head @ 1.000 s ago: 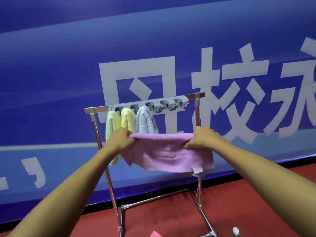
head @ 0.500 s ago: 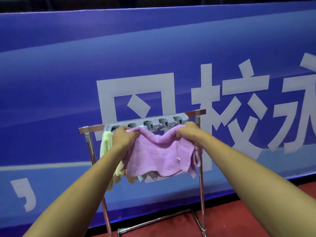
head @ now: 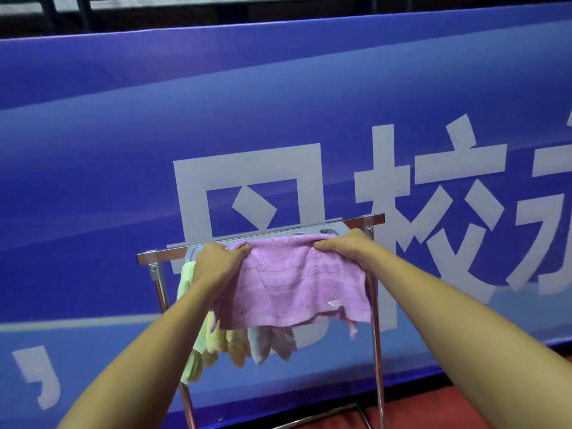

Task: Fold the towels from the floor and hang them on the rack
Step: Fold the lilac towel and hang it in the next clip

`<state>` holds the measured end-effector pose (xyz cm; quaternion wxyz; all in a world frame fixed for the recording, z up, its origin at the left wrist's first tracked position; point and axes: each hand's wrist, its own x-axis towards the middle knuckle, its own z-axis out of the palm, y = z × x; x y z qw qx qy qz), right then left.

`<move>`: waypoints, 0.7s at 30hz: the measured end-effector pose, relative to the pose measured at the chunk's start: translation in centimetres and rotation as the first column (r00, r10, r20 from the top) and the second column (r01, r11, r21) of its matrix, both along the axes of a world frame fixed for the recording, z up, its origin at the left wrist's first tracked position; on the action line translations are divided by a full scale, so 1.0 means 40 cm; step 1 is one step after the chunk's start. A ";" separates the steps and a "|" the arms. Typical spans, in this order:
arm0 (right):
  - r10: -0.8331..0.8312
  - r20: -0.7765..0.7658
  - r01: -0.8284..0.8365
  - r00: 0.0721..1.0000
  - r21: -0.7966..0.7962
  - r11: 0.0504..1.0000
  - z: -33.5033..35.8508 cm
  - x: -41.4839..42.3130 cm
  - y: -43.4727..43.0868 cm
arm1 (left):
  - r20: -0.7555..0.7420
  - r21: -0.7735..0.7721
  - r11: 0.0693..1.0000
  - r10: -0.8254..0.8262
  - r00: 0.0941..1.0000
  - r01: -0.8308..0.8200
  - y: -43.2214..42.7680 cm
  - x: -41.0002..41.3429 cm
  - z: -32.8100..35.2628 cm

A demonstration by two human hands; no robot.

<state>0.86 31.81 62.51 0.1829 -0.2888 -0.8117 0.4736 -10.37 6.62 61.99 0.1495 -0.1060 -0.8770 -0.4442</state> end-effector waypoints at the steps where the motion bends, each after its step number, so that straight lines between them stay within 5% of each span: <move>1: -0.039 0.024 0.037 0.999 0.100 0.994 0.004 -0.013 -0.002 | -0.001 -0.031 0.999 0.009 1.000 -0.009 0.008 -0.012 0.001; 4: -0.145 0.036 0.113 0.989 0.456 0.883 0.025 -0.049 -0.024 | -0.053 -0.142 0.987 0.069 0.996 -0.076 0.042 -0.042 0.008; 11: -0.129 0.070 0.020 0.989 0.808 0.588 0.051 -0.163 -0.036 | -0.256 -0.388 0.903 0.084 0.963 -0.182 0.113 -0.116 0.037; 17: -0.010 0.168 -0.159 0.986 0.952 0.263 -0.041 -0.207 -0.050 | -0.398 -0.591 0.785 -0.083 0.914 -0.186 0.149 -0.127 0.048; 21: 0.033 0.222 -0.223 0.974 0.974 0.044 -0.073 -0.187 -0.055 | -0.450 -0.796 0.565 -0.310 0.837 -0.218 0.189 -0.082 0.025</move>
